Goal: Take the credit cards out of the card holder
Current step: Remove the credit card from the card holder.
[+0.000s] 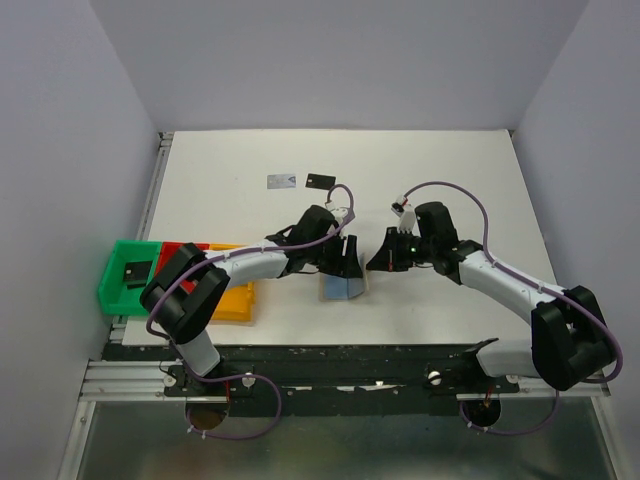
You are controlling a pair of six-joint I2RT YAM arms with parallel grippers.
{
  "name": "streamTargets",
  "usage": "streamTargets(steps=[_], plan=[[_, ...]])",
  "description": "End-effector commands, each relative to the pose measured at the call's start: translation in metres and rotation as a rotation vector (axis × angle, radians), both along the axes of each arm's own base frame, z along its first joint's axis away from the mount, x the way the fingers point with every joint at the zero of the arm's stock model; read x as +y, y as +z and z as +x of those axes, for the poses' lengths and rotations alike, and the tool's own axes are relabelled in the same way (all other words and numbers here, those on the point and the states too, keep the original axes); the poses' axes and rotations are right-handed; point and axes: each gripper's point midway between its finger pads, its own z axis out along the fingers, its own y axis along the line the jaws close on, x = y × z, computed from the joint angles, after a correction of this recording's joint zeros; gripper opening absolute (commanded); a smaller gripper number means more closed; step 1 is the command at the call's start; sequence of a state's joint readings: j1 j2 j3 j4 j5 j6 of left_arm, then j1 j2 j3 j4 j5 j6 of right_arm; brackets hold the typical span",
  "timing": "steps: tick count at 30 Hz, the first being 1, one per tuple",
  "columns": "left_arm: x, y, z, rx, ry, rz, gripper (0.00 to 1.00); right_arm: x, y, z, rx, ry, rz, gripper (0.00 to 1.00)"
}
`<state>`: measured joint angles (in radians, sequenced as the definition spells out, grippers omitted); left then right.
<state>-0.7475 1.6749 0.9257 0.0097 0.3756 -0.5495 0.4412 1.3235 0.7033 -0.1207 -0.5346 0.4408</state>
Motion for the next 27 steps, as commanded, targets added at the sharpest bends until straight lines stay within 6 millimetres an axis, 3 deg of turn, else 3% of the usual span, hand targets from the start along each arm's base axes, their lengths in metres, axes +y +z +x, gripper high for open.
streamTargets(steps=[1, 14, 18, 20, 22, 27], plan=[[0.007, 0.0, 0.0, -0.014, 0.029, 0.034, 0.65, -0.001, -0.004, 0.001, -0.014, 0.012, -0.009, 0.0], [0.039, -0.002, 0.006, -0.069, 0.164, 0.115, 0.64, -0.004, -0.006, 0.001, -0.015, 0.002, -0.025, 0.0], [0.07, -0.001, 0.013, -0.099, 0.308, 0.18, 0.63, -0.004, -0.006, 0.001, -0.017, 0.004, -0.025, 0.0], [0.081, 0.008, 0.017, -0.148, 0.36, 0.156, 0.63, -0.003, -0.004, 0.001, -0.021, 0.01, -0.02, 0.0], [0.079, 0.026, 0.02, -0.201, 0.371, 0.095, 0.64, -0.002, -0.003, -0.001, -0.022, 0.019, -0.014, 0.0], [0.038, 0.054, 0.016, -0.201, 0.209, -0.058, 0.68, 0.0, 0.003, -0.001, -0.029, 0.028, 0.005, 0.0]])
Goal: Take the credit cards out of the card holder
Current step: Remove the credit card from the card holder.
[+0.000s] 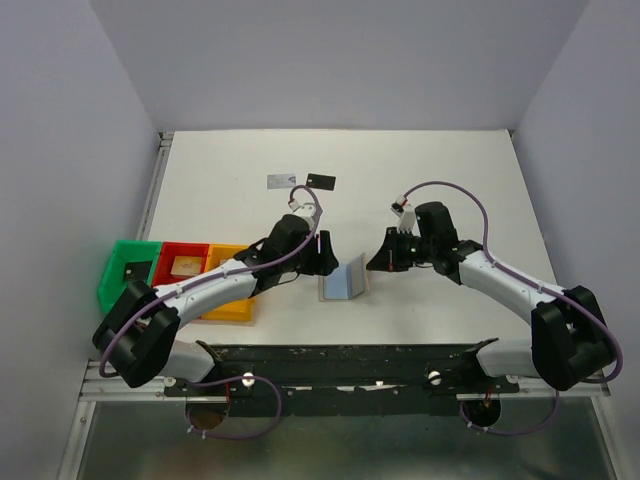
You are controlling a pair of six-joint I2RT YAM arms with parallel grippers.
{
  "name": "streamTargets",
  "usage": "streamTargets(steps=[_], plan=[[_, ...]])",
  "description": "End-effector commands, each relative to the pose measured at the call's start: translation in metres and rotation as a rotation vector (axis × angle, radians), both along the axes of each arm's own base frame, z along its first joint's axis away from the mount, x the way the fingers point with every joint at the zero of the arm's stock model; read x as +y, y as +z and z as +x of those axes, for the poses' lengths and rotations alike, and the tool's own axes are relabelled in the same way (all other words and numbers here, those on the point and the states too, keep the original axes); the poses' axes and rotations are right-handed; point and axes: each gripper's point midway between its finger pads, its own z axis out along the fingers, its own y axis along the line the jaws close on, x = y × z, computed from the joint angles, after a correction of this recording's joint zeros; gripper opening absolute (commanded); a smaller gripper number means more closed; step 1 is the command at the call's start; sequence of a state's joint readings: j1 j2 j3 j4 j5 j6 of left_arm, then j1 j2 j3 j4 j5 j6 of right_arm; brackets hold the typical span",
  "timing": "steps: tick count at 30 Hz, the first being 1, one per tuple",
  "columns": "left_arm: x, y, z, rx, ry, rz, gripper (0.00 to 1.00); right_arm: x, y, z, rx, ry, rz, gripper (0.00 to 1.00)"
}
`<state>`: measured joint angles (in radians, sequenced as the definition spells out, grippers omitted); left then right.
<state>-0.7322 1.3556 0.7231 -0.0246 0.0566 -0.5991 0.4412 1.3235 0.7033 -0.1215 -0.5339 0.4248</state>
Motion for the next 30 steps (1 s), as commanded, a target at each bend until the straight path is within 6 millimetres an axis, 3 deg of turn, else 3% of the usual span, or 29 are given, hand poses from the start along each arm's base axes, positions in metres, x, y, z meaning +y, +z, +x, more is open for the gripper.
streamTargets(steps=[1, 4, 13, 23, 30], plan=[[-0.04, 0.03, 0.006, -0.039, -0.128, -0.144, 0.68, 0.001, 0.005, -0.001, -0.022, 0.021, 0.014, 0.0], [-0.057, 0.02, 0.001, 0.015, -0.201, -0.16, 0.67, 0.002, 0.005, -0.002, -0.014, 0.023, 0.019, 0.0], [-0.075, 0.006, -0.004, 0.057, -0.291, -0.118, 0.66, 0.003, 0.008, -0.002, -0.019, 0.029, 0.027, 0.0], [-0.079, -0.007, -0.007, 0.085, -0.308, -0.076, 0.66, 0.003, 0.007, -0.003, -0.016, 0.033, 0.027, 0.0], [-0.064, -0.002, -0.005, 0.042, -0.239, -0.068, 0.66, 0.003, 0.005, -0.003, -0.013, 0.031, 0.027, 0.0]])
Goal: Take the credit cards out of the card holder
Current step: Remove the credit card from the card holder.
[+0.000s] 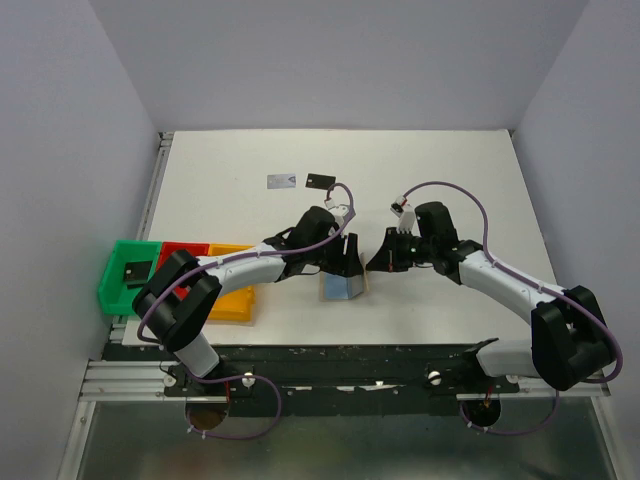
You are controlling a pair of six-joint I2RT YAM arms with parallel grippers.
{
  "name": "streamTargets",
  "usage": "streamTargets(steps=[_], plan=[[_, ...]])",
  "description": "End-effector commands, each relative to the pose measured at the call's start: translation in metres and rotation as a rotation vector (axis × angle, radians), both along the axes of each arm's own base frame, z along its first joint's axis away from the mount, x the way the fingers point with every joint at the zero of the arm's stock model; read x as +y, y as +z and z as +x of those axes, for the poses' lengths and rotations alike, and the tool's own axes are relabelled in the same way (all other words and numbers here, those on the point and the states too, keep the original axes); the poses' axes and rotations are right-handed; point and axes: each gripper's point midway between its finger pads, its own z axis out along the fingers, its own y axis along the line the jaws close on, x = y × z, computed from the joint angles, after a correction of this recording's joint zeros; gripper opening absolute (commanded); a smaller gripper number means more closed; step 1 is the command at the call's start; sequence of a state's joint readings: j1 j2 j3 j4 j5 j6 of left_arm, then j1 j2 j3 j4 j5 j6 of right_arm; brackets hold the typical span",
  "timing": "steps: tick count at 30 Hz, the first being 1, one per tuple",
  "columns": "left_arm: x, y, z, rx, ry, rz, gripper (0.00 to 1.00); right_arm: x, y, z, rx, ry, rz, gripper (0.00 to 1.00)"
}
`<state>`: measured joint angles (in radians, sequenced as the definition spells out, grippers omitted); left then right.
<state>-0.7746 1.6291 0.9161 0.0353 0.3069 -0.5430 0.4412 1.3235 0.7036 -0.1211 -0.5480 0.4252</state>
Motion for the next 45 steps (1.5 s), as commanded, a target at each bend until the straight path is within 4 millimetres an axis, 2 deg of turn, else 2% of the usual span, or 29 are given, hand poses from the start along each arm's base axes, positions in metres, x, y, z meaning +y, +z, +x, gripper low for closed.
streamTargets(steps=[1, 7, 15, 32, 45], plan=[[0.011, 0.009, -0.001, -0.047, 0.043, 0.001, 0.67, 0.002, 0.004, -0.001, -0.017, 0.021, 0.016, 0.0], [0.016, 0.007, 0.0, -0.05, 0.065, 0.005, 0.66, 0.002, 0.003, -0.001, -0.014, 0.022, 0.017, 0.0], [0.006, -0.002, 0.0, -0.013, 0.021, 0.014, 0.66, 0.003, 0.005, -0.002, -0.012, 0.024, 0.029, 0.0], [-0.004, -0.005, -0.003, -0.001, -0.016, 0.023, 0.69, 0.004, 0.004, -0.002, -0.008, 0.029, 0.031, 0.0], [0.005, -0.011, -0.004, -0.005, 0.019, 0.051, 0.65, 0.0, 0.0, -0.002, -0.011, 0.017, 0.01, 0.0]])
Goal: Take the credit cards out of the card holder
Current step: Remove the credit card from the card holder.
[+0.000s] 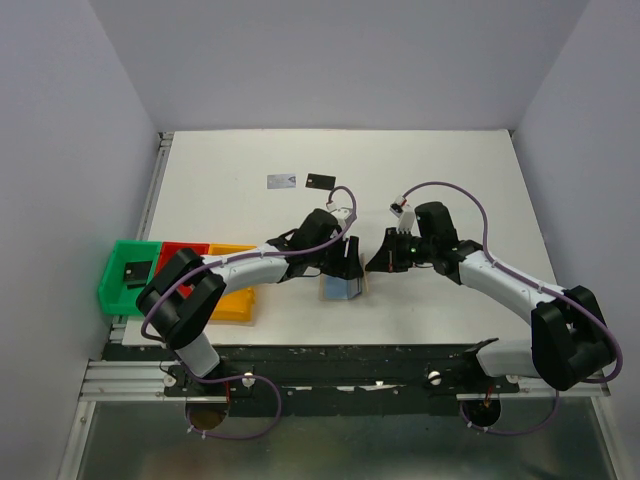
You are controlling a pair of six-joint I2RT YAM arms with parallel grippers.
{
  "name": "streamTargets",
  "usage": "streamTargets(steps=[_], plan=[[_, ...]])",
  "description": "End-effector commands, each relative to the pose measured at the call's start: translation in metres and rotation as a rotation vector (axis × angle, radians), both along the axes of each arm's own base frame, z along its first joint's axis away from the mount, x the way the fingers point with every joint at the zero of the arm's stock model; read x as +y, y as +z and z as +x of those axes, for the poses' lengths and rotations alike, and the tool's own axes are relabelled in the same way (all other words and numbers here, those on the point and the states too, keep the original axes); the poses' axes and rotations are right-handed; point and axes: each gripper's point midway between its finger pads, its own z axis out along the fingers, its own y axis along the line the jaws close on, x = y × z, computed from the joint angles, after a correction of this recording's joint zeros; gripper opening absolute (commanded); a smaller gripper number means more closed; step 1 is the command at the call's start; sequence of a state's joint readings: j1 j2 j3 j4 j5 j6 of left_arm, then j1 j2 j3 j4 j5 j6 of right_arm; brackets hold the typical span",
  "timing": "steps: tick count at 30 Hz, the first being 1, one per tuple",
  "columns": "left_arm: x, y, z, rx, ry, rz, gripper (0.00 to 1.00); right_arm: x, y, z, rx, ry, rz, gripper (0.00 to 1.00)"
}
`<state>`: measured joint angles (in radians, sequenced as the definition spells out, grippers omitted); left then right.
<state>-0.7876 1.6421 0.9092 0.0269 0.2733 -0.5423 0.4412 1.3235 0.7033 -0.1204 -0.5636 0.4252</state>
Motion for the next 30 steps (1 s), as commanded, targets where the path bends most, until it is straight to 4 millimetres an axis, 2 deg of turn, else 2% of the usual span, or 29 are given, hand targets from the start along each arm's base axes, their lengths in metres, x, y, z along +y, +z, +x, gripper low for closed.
streamTargets(steps=[1, 11, 18, 25, 30], plan=[[0.005, -0.001, -0.001, -0.013, 0.016, 0.018, 0.65, -0.002, -0.002, 0.0, -0.014, 0.002, -0.005, 0.0], [0.02, 0.006, 0.002, -0.05, 0.083, 0.033, 0.66, -0.007, -0.006, 0.001, -0.017, -0.022, -0.032, 0.0], [0.018, 0.006, 0.003, -0.056, 0.075, 0.042, 0.67, -0.008, -0.006, 0.001, -0.016, -0.026, -0.035, 0.0], [0.023, -0.004, 0.003, -0.039, 0.071, 0.093, 0.68, -0.012, -0.01, 0.002, -0.008, -0.046, -0.054, 0.0], [0.017, -0.006, 0.002, -0.042, 0.038, 0.124, 0.7, -0.015, -0.016, 0.001, 0.003, -0.063, -0.073, 0.0]])
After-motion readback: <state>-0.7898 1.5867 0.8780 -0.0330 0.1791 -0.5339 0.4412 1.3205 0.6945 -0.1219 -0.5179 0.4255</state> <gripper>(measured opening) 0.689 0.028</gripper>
